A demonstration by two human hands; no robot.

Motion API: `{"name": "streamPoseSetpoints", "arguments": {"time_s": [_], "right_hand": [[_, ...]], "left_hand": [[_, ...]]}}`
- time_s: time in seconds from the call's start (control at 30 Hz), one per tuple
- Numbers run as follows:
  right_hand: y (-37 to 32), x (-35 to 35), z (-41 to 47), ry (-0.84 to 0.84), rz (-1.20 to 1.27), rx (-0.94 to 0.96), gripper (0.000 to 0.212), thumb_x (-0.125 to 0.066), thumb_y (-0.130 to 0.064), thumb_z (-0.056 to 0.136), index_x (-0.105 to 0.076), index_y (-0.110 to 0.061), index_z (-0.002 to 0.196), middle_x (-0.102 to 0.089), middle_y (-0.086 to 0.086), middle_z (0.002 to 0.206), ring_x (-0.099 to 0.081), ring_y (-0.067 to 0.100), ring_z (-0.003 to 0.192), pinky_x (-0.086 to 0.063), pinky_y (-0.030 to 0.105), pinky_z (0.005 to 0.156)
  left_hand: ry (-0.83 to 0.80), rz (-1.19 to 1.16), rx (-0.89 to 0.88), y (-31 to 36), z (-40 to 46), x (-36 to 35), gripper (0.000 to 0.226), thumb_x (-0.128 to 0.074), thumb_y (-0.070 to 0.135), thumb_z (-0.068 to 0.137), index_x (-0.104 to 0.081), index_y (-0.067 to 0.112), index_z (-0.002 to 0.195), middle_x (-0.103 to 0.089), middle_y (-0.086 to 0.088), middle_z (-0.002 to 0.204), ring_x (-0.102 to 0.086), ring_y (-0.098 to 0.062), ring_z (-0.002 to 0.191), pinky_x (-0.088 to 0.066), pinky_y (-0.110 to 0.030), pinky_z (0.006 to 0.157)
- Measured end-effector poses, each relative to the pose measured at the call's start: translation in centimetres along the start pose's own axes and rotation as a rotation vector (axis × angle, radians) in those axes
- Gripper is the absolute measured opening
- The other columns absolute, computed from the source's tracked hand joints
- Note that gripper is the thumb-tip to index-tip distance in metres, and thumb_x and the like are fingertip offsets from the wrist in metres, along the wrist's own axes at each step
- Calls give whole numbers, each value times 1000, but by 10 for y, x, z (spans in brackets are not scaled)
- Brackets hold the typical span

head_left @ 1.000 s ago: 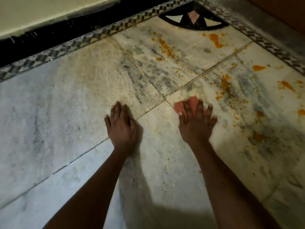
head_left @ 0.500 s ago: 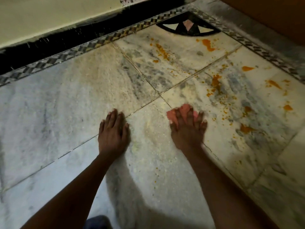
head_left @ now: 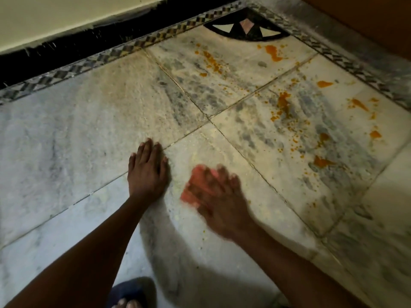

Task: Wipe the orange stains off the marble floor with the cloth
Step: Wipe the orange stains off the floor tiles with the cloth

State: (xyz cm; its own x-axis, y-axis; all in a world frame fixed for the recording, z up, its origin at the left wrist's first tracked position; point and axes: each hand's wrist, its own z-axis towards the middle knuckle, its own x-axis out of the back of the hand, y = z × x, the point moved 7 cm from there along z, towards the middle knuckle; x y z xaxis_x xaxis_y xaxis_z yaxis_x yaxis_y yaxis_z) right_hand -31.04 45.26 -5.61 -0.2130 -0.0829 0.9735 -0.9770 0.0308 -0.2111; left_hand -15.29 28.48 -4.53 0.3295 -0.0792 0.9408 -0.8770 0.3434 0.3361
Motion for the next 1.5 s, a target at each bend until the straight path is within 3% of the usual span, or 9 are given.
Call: {"name": "streamPoseSetpoints", "arguments": {"time_s": [0.13,0.33,0.57,0.8,0.97,1.03,1.27,1.43,1.5], "right_hand": [[10,2,-54,-191,-85,426,61,-29,-65,107,-4,-57,162,7,-14,177,14,25,163,-1,61,128],[67,20,14,2,-15,-170,56,-24,-62,106,-8,-59,160,3,-8,178,10,37,162,-2,67,127],[-11,-5,-65,-176,6,544,71,-48,-61,99,-18,-52,162,-7,-13,177,-1,26,164,-13,58,128],[75,17,13,67,38,-329,59,-31,-59,102,-18,-59,159,-1,-4,178,2,44,162,-12,69,125],[-40,-10,-65,-49,-28,467,55,-31,-61,106,-15,-59,159,2,-9,178,1,35,163,-7,61,128],[-19,-7,-87,-65,-43,513,57,-31,-64,107,-8,-61,160,5,-15,177,2,30,164,-5,58,128],[50,6,-38,127,27,-394,58,-17,-67,102,-19,-57,159,-15,-1,177,-5,43,162,-13,71,124],[-35,-10,-123,-108,-66,464,61,-29,-60,107,-5,-53,163,7,-10,177,0,32,164,-10,61,128],[-4,-4,-132,-120,-31,452,60,-34,-61,107,-8,-57,161,5,-17,176,6,26,164,-6,57,128]], "left_hand": [[3,-3,12,2,-1,2,64,-29,48,105,-36,19,162,-24,-6,174,-21,-26,161,-16,-50,130],[65,15,-10,0,3,2,60,-35,44,106,-41,17,159,-32,-9,171,-29,-30,158,-25,-51,126],[89,23,18,3,6,5,60,-42,44,103,-46,19,157,-36,-6,170,-34,-28,156,-29,-50,124],[101,8,18,-3,9,0,60,-39,51,103,-44,26,158,-33,2,171,-30,-22,157,-27,-47,125],[112,-62,24,-3,-1,3,63,-42,50,100,-52,17,153,-41,-7,167,-37,-26,155,-31,-49,125],[58,-84,23,-4,-9,3,66,-39,52,100,-49,17,156,-37,-7,169,-32,-26,157,-26,-48,128],[-15,-46,-38,9,-73,-5,71,-27,54,102,-31,20,164,-18,-5,175,-13,-23,163,-11,-47,131],[-4,-67,-4,15,-78,-3,69,-30,50,102,-34,18,163,-21,-7,174,-16,-26,163,-12,-50,131],[31,-59,4,18,-80,-4,68,-31,47,101,-36,16,162,-24,-8,174,-18,-26,162,-13,-51,131]]}}
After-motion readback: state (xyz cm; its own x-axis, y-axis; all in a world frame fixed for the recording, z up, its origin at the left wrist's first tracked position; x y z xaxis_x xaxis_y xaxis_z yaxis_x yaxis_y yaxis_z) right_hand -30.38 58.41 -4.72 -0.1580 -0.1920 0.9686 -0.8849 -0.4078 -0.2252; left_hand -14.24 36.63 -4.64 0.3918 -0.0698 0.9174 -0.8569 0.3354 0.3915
